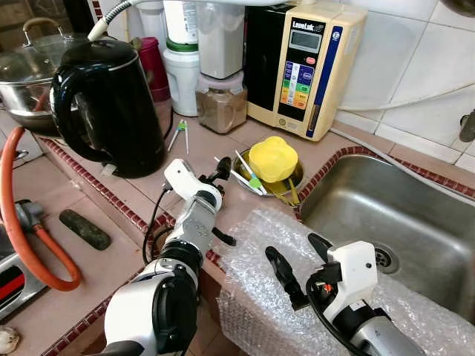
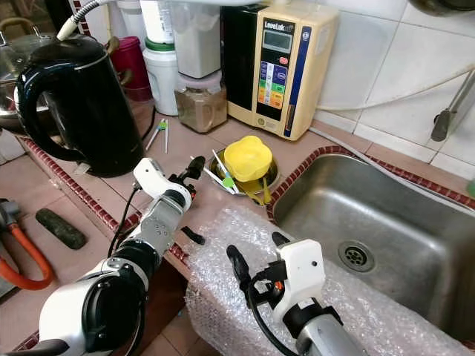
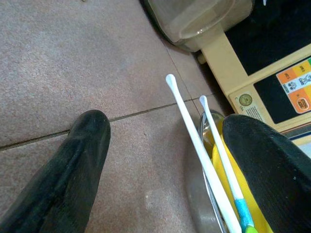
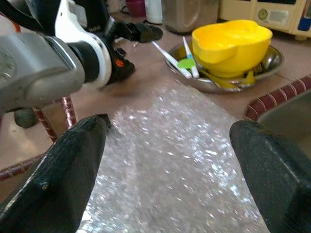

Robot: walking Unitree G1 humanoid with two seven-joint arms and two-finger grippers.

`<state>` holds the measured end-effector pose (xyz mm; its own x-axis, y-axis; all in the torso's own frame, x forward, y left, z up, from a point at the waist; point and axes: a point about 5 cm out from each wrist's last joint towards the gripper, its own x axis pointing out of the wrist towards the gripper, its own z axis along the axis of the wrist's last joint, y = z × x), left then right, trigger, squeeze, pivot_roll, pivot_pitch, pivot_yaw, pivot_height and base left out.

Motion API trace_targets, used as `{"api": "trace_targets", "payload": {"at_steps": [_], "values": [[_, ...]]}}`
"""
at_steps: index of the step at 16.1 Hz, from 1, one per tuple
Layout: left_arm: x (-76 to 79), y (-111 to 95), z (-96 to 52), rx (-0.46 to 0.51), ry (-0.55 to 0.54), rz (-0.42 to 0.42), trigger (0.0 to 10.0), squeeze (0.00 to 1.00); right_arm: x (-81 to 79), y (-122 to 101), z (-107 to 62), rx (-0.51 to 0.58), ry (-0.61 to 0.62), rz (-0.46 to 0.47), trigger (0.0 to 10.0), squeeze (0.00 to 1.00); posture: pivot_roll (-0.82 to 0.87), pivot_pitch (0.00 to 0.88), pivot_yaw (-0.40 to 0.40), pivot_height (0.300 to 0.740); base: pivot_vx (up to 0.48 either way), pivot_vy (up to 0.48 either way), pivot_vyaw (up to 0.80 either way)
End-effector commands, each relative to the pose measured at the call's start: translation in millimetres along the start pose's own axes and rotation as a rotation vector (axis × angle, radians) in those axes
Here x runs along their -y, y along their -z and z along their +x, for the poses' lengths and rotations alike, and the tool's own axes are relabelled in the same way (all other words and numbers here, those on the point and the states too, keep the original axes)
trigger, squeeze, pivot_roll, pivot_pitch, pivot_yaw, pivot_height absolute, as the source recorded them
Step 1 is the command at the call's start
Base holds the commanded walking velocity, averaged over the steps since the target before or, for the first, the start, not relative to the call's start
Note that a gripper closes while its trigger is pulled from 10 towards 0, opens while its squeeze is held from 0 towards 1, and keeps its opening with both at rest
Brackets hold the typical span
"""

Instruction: Kitchen organization

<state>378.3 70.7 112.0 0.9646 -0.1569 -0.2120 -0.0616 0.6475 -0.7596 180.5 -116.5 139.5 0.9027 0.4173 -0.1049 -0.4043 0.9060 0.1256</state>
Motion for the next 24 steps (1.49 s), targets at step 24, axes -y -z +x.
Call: {"api": "trace_targets", "payload": {"at_steps": [24], "values": [[-35.3,-22.6,-90.5,0.126,0.352,0.910,10.0,0.00,34.7,-11.2,23.1,0.152,0.184,-0.050,10.0,0.00,0.03,0.000,0.012,0.740,0.000,0.000,-0.12]]}}
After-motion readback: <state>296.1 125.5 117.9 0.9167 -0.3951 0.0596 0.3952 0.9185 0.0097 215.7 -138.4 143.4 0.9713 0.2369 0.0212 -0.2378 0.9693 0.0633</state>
